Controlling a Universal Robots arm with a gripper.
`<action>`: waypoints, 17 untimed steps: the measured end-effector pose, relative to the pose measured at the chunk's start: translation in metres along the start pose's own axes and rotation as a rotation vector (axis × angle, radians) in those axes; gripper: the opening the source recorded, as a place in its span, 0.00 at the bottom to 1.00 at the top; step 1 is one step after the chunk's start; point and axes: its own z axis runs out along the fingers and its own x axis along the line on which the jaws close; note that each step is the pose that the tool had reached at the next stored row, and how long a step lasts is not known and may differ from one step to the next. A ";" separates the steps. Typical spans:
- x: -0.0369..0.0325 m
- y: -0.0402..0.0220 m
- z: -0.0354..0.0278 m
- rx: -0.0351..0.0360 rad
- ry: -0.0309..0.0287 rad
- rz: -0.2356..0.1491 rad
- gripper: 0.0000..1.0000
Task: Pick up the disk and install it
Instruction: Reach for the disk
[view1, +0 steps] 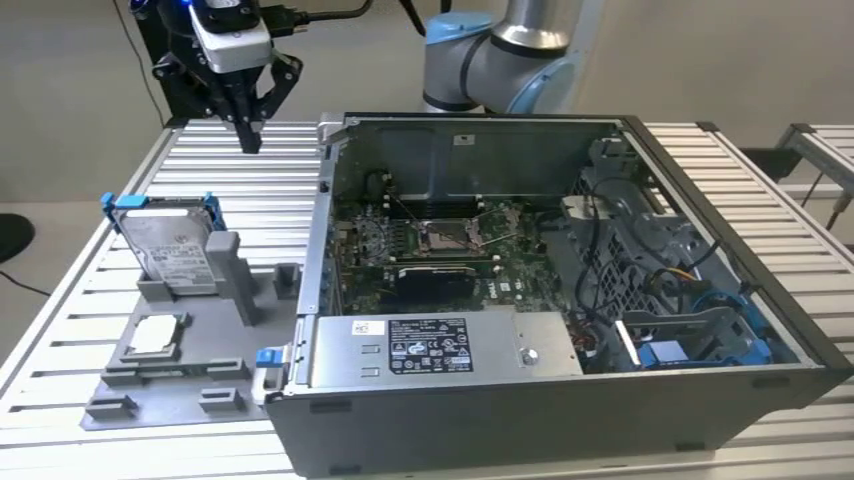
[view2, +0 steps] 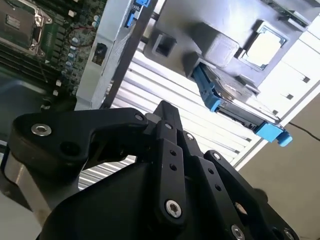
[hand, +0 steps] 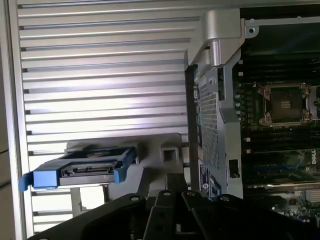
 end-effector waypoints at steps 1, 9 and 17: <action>0.0024 -0.0002 -0.0001 0.0001 0.0001 0.000 0.00; 0.0198 -0.0016 -0.0003 0.0000 0.0000 0.000 0.00; 0.0480 -0.0039 -0.0008 0.0001 0.0001 0.000 0.00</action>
